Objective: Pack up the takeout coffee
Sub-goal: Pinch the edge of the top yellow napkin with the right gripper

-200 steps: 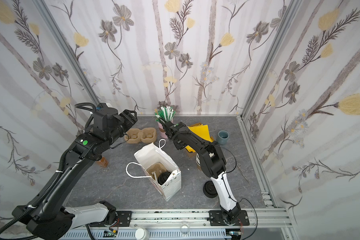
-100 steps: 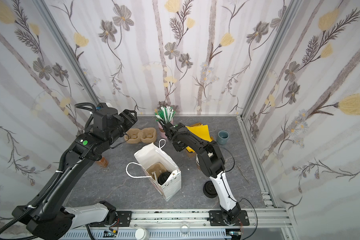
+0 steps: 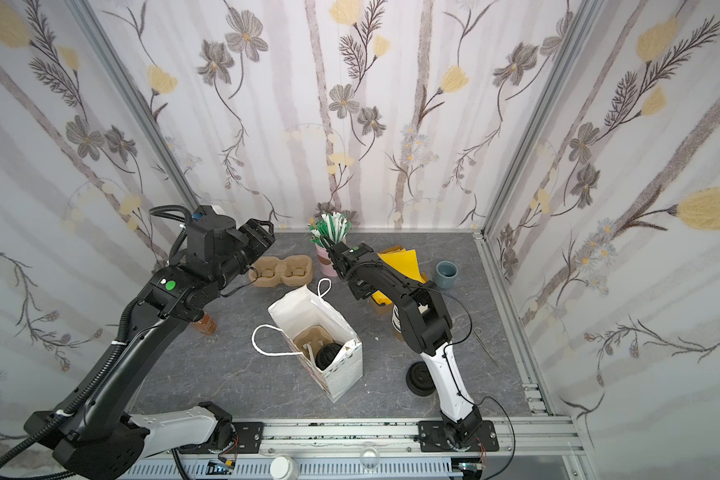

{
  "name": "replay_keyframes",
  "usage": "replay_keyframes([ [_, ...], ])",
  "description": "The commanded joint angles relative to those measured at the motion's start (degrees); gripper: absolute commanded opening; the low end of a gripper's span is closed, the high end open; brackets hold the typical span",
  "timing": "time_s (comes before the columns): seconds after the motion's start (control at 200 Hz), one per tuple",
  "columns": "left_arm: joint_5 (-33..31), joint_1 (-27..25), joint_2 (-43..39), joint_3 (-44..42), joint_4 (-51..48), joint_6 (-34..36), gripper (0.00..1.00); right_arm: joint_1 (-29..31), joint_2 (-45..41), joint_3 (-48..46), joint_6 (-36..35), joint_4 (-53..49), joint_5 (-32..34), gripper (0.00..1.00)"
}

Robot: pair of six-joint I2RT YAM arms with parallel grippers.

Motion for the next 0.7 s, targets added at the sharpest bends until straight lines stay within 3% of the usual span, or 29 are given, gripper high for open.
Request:
replay_keyframes([
  [0.0, -0.6, 0.1, 0.0, 0.4, 2.5, 0.2, 0.71, 0.0, -0.7, 0.7, 0.7, 0.1, 0.9, 0.36],
  [0.385, -0.6, 0.1, 0.3, 0.4, 2.9, 0.7, 0.71, -0.3, 0.4, 1.0, 1.0, 0.3, 0.7, 0.26],
  [0.694, -0.7, 0.1, 0.5, 0.5, 3.2, 0.9, 0.71, -0.8, 1.1, 1.1, 1.1, 0.7, -1.5, 0.24],
])
